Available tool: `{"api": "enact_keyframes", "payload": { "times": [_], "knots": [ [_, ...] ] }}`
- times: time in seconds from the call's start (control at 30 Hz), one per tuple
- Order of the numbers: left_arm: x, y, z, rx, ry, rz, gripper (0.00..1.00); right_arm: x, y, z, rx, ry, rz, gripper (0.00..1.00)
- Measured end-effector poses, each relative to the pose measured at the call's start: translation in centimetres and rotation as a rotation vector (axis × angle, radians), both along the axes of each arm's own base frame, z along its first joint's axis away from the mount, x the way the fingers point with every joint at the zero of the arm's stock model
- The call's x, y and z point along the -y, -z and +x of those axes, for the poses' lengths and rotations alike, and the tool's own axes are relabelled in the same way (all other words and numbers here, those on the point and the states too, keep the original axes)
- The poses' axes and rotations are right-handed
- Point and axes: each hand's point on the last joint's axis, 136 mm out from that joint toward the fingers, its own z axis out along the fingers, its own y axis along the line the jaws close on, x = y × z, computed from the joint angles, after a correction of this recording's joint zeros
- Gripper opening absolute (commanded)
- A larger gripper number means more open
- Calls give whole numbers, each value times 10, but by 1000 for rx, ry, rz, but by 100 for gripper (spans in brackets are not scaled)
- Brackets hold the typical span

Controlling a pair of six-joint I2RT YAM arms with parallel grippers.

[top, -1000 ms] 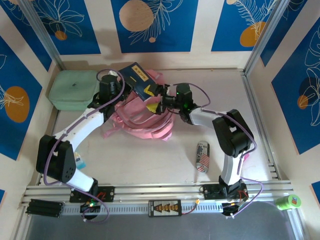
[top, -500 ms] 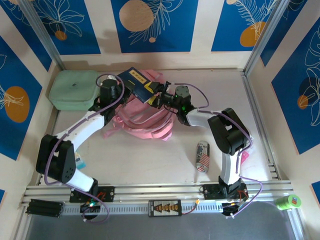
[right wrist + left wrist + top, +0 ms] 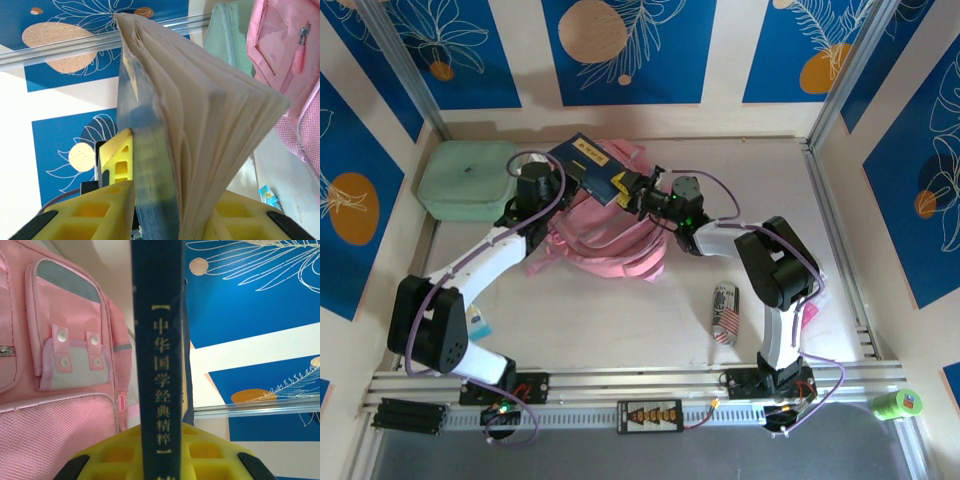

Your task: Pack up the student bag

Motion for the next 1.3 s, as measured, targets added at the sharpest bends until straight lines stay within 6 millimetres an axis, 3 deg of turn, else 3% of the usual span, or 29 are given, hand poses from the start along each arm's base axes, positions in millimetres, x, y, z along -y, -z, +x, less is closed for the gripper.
{"api": "enact_keyframes", "payload": {
  "times": [0.1,0.23,0.43,0.53,0.7,0.93,1.07,1.3],
  "knots": [
    [0,3,-1,-5,-3,-9,3,-1,-2,-1,9,-10,-1,28],
    [-1,3,-2,-5,-7,-25,14,-2,-1,-2,19,-19,-15,16],
    [-2,6,-6,-11,5,15,60,1,6,0,25,-24,-59,3],
    [-5,12,-12,-28,18,80,72,10,13,2,24,-12,-117,0],
    [-3,17,-24,-54,92,238,85,49,1,-2,94,41,-240,0],
    [31,15,-37,-56,297,527,92,115,-27,-26,235,164,-453,0],
    [54,40,-46,-87,420,732,100,153,-18,-35,225,240,-578,0],
    [92,91,-55,-137,717,1060,100,218,4,-42,137,370,-729,0]
  ]
}}
